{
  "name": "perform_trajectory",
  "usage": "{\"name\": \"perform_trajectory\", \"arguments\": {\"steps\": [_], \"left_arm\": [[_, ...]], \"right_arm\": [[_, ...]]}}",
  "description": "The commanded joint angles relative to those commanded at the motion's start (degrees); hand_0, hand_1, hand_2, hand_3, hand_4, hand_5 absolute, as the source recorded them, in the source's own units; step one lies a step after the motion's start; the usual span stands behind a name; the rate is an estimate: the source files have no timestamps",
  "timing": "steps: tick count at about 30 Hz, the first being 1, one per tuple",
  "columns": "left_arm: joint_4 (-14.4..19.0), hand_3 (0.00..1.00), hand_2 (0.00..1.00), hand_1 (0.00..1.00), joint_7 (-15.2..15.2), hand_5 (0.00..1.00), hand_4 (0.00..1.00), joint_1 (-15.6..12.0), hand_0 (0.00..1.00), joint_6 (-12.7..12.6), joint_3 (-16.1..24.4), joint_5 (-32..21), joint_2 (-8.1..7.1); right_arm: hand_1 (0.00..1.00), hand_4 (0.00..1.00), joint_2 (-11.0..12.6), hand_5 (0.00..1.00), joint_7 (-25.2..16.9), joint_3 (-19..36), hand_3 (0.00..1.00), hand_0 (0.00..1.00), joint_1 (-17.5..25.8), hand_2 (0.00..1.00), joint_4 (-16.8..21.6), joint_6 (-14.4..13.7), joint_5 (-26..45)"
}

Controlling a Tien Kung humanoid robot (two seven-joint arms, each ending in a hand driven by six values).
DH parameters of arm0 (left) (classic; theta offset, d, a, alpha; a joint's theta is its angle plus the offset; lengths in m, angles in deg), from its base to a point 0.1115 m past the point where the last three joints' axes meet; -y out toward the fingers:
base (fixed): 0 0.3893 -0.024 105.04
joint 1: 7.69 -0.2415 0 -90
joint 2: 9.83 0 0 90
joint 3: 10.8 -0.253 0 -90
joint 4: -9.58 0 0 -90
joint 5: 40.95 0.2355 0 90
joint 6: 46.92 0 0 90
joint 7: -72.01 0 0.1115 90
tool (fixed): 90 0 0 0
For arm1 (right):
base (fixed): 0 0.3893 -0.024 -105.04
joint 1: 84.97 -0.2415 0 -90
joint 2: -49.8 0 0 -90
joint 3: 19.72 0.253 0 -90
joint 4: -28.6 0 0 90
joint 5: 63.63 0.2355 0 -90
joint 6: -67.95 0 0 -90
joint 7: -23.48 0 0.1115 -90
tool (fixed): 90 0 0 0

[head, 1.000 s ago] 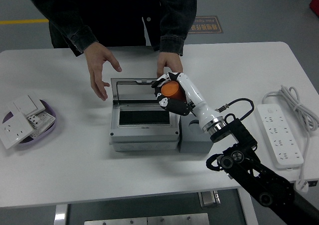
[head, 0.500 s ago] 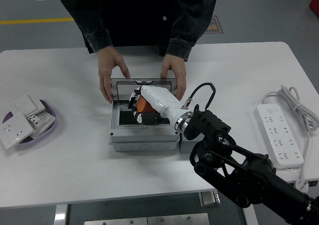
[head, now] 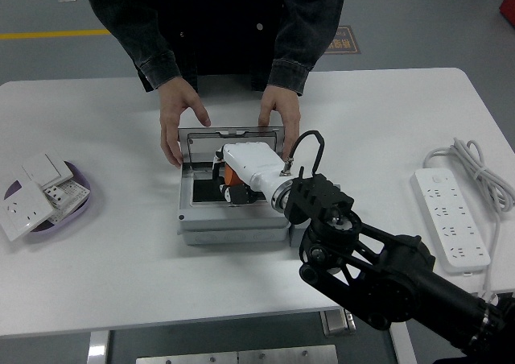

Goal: Pick up the cylinder from the cube,place it in the box,flap close box

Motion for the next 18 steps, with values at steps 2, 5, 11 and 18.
{"name": "perform_trajectory", "arguments": {"steps": [2,5,11,18], "left_arm": [[0.0,0.642,0.576,0.663,0.0,0.279,0.729,0.1,0.637,0.0,0.2,0.1,0.14],[0.0,0.642,0.576,0.663,-0.1,0.279,0.729,0.0,0.637,0.0,0.3,0.1,0.21],[0.0,0.642,0.575,0.663,0.0,0.281,0.730,-0.2,0.638,0.0,0.4,0.1,0.10],[0.0,0.642,0.576,0.664,-0.2,0.282,0.730,-0.1,0.638,0.1,0.1,0.0,0.10]], "right_arm": [[0.634,0.484,0.0,0.002,-0.2,-0.1,0.679,0.642,-0.1,0.637,-0.2,-0.2,0.0],[0.634,0.484,0.0,0.002,-0.6,-0.3,0.679,0.642,-0.2,0.637,-0.4,-0.4,0.2],[0.663,0.473,0.1,0.288,-0.4,-0.4,0.698,0.701,-0.3,0.674,-0.7,0.4,-0.3],[0.687,0.729,0.2,0.413,-0.9,-0.5,0.739,0.785,-0.1,0.706,-1.1,0.5,0.5]]}}
